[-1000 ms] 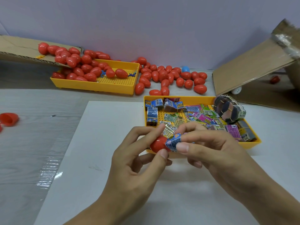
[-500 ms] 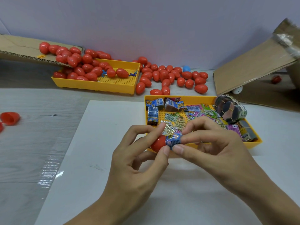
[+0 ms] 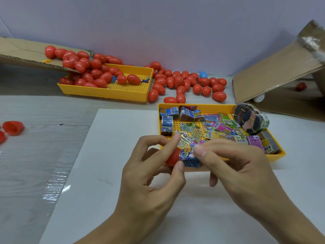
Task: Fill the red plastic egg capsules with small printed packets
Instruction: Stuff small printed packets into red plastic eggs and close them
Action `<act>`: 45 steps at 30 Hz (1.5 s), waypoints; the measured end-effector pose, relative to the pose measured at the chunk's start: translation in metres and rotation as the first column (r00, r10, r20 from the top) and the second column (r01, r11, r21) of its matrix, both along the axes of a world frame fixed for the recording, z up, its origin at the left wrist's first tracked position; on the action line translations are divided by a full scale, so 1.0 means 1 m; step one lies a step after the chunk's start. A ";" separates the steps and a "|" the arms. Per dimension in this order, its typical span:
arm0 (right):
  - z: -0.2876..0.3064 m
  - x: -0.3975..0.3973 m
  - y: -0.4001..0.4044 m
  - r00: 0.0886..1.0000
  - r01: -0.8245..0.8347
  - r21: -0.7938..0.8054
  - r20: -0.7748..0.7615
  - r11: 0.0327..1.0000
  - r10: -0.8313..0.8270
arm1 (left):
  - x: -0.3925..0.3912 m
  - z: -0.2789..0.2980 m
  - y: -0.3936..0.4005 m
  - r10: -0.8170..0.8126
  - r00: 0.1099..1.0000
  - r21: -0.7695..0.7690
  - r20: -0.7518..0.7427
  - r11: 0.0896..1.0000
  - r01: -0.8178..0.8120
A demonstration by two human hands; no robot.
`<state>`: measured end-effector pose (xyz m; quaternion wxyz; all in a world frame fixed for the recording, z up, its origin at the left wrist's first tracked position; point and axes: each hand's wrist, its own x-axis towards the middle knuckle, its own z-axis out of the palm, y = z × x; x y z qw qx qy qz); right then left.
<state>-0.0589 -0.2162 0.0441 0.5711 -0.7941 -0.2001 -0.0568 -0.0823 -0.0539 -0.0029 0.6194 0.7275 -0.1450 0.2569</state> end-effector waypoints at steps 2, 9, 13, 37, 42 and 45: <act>0.000 -0.002 0.002 1.000 0.005 -0.010 0.005 1.000 -0.005 | 0.000 0.001 0.001 0.008 1.000 0.013 0.009 1.000 -0.008; 0.003 -0.003 0.004 1.000 0.012 0.057 0.005 0.998 -0.013 | 0.001 0.001 0.001 0.056 0.998 0.029 0.038 0.998 -0.057; 0.002 -0.006 0.005 0.995 0.048 0.022 0.091 0.999 -0.050 | 0.001 0.000 0.001 0.071 0.997 0.027 0.034 0.997 -0.072; -0.001 -0.003 -0.001 0.997 0.049 0.026 -0.058 0.998 -0.048 | -0.002 0.005 0.002 0.070 0.997 0.030 0.031 0.997 -0.071; 0.002 0.000 -0.001 0.981 0.000 0.142 -0.190 0.990 0.028 | -0.002 0.008 0.001 0.089 0.994 0.045 0.059 0.995 -0.092; 0.002 0.000 -0.002 0.985 -0.006 0.097 -0.170 0.995 0.022 | -0.004 0.007 0.001 0.091 0.993 0.065 0.080 0.993 -0.096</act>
